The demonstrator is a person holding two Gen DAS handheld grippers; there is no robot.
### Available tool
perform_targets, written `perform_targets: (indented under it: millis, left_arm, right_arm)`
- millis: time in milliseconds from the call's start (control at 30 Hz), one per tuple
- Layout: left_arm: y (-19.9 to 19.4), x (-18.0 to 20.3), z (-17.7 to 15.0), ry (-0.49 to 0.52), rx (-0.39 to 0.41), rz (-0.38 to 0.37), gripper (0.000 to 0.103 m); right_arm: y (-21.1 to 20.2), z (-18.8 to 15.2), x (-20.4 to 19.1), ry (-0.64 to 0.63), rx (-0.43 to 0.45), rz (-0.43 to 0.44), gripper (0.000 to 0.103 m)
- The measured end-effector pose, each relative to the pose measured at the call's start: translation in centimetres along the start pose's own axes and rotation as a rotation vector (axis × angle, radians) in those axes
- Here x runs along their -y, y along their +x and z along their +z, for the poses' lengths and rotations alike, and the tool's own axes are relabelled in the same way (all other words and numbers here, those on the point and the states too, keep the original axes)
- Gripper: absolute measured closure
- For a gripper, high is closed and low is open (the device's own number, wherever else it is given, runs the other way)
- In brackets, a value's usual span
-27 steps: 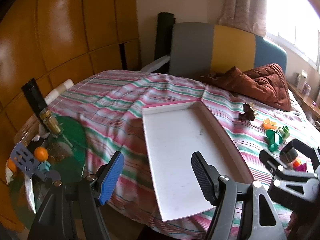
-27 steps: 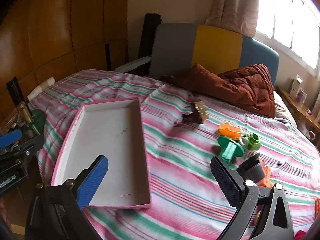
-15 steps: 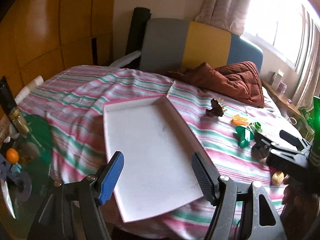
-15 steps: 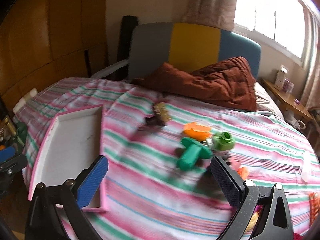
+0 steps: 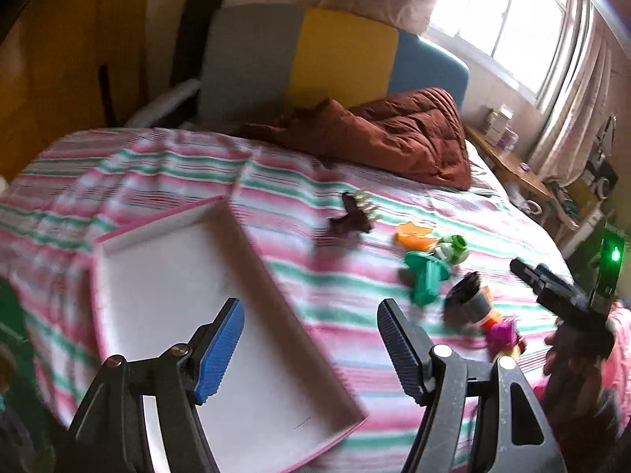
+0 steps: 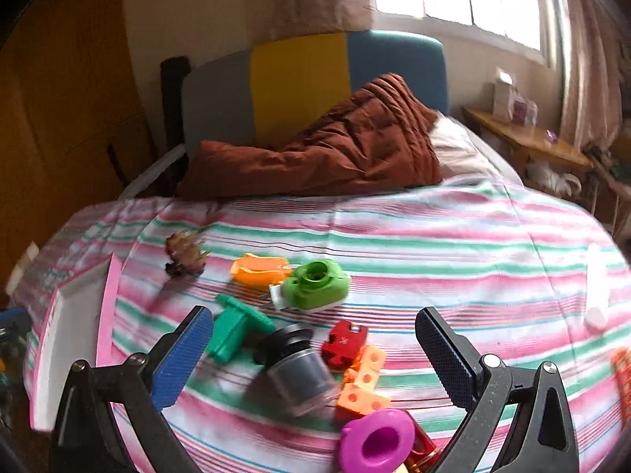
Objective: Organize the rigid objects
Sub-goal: 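Reach the left tool toward the brown spiky block on the bed, then grasp the brown spiky block with the left tool and lift it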
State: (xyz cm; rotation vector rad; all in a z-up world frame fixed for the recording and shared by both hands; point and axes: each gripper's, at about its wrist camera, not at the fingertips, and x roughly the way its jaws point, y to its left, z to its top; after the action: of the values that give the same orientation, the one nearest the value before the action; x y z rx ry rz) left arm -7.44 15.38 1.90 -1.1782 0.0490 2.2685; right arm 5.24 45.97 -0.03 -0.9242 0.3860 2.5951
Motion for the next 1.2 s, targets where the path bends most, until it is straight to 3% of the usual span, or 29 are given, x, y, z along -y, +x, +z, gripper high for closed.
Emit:
perform_targets:
  millis: [267, 333, 500, 633, 733, 800, 833, 867, 1000, 1200]
  left_arm:
    - [8.0, 3.9, 5.3, 0.099, -0.082, 0.004, 0.032]
    - [9.6, 4.4, 6.2, 0.114, -0.059, -0.010, 0.032]
    - [14.0, 6.1, 8.0, 0.209, -0.047, 0.052, 0.032]
    - [17.1, 6.0, 9.0, 0.177, -0.095, 0.055, 0.020]
    - [19.2, 6.0, 9.6, 0.162, -0.138, 0.036, 0.020]
    - [20.5, 6.0, 9.6, 0.146, -0.173, 0.026, 0.022]
    - [21.1, 5.7, 9.5, 0.124, -0.190, 0.014, 0.039]
    - [21.6, 5.3, 9.4, 0.096, -0.206, -0.007, 0.049]
    - [20.7, 5.4, 8.5, 0.112, -0.184, -0.027, 0.049]
    - [16.2, 6.1, 6.3, 0.147, -0.131, -0.074, 0.049]
  right_arm:
    - [-0.7, 1.0, 2.2, 0.125, 0.017, 0.062, 0.000]
    - [-0.7, 1.2, 2.8, 0.161, 0.018, 0.074, 0.000]
    - [-1.0, 1.4, 4.1, 0.226, 0.025, 0.092, 0.000]
    - [-1.1, 1.6, 5.1, 0.272, 0.035, 0.111, 0.000]
    - [-1.1, 1.6, 5.7, 0.305, 0.035, 0.121, 0.000]
    - [-1.2, 1.7, 6.1, 0.328, 0.041, 0.126, 0.000]
    - [-1.3, 1.6, 6.4, 0.334, 0.045, 0.124, 0.000]
    - [-1.4, 1.6, 6.6, 0.342, 0.049, 0.120, 0.000]
    - [-1.2, 1.5, 7.2, 0.367, 0.043, 0.117, 0.000]
    - [-0.3, 1.4, 6.2, 0.322, -0.007, 0.135, 0.000]
